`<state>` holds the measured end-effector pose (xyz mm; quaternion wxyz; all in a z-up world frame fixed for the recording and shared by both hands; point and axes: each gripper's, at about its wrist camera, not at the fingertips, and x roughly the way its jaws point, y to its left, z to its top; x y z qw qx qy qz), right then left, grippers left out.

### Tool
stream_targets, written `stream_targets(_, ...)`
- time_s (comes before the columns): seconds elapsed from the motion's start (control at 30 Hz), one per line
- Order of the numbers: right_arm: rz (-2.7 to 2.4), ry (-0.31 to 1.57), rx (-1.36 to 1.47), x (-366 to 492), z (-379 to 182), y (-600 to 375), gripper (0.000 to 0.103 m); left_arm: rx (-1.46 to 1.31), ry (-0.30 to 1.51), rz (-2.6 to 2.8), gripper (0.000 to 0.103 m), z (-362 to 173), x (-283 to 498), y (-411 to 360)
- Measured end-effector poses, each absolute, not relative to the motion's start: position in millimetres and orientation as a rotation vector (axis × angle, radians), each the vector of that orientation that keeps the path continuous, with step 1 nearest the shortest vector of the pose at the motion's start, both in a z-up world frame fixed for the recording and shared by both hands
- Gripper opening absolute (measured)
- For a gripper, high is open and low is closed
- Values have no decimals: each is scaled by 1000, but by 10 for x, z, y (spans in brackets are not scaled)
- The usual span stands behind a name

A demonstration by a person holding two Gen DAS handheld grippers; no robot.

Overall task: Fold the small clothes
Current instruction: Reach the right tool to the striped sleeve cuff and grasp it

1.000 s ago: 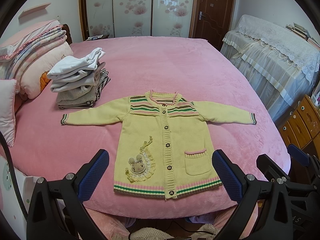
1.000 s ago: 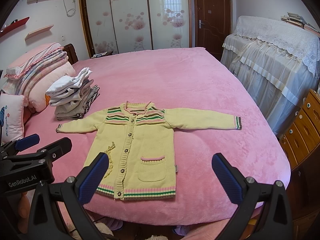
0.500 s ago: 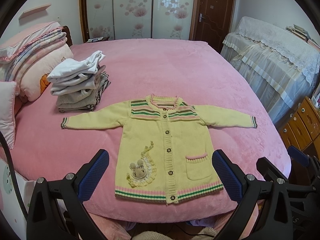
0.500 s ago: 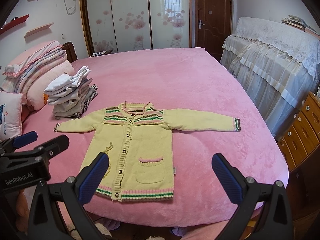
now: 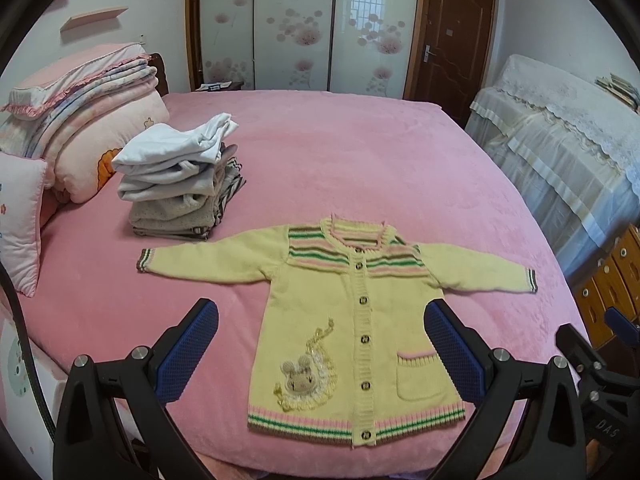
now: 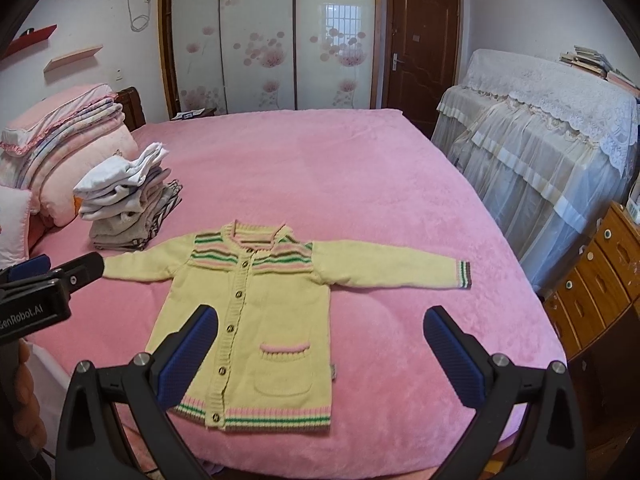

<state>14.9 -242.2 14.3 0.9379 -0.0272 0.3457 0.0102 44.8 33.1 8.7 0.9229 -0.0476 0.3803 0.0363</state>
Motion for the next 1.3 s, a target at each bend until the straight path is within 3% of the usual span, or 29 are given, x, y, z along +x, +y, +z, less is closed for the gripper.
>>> stream_targets(0.3, -88, 644, 2, 496, 325, -2921, 103, 1, 620, 96, 102, 215, 803, 76)
stream_targets(0.5, -183, 678, -27, 764, 245, -3285, 103, 16, 626, 28, 102, 132, 1192, -252)
stream_targets(0.9, -299, 690, 7, 1148, -103, -4115, 94, -10, 734, -60, 102, -501, 2061, -947)
stream_targets(1.3, -274, 821, 123, 1466, -983, -4614, 85, 56, 897, -90, 102, -1556, 2544, -1570)
